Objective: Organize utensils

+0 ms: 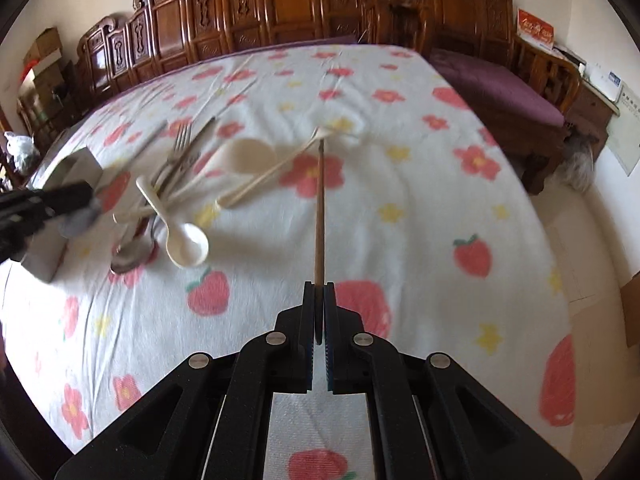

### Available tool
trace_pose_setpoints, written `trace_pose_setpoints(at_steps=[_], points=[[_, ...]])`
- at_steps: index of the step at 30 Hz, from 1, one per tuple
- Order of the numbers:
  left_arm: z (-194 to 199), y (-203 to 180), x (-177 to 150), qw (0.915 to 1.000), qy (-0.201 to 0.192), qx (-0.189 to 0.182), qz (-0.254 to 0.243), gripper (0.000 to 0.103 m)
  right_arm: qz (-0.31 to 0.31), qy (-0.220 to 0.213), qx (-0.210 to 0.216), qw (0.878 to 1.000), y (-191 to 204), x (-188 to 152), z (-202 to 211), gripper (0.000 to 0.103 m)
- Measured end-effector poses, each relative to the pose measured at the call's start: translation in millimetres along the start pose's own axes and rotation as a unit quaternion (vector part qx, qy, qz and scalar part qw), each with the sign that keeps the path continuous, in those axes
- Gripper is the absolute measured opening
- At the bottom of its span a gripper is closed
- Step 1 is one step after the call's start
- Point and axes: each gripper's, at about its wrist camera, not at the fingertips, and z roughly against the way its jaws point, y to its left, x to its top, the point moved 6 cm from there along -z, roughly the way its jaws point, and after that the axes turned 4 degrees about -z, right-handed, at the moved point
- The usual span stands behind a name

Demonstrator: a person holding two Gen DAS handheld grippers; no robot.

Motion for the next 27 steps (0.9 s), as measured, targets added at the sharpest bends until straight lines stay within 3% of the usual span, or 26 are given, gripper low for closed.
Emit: trace_pose_setpoints(at_steps=[7, 11, 14, 19, 20, 21, 27], points=[[24, 1, -10, 0.9999, -0.013, -0.007, -0.002, 0.000, 0.013, 0.017, 0.000, 1.000, 10, 2, -19, 0.006], [33, 3, -13, 0.9998, -0.016, -0.007, -0.004, 0.000, 0.021, 0.011, -0.006, 1.000, 10, 18, -29, 0.025], [39, 5, -14, 0.9998, -0.019, -0.007, -0.003, 0.000, 0.036, 0.012, -0.016, 0.999, 12, 34, -40, 0.027], [48, 7, -17, 0.9997, -0.024, -0.006, 0.000, 0.000, 0.058, 0.023, -0.032, 0.998, 15, 53, -51, 0.027], [49, 8, -18, 0.9997, -0.025, -0.005, 0.000, 0.000, 0.061, 0.025, -0.033, 0.997, 15, 54, -52, 0.022], [51, 8, -19, 0.9997, -0.026, -0.004, 0.000, 0.000, 0.065, 0.030, -0.028, 0.997, 16, 54, -52, 0.006], [65, 12, -24, 0.9994, -0.034, 0.002, 0.006, 0.000, 0.052, 0.060, -0.038, 0.996, 13, 36, -40, 0.006]])
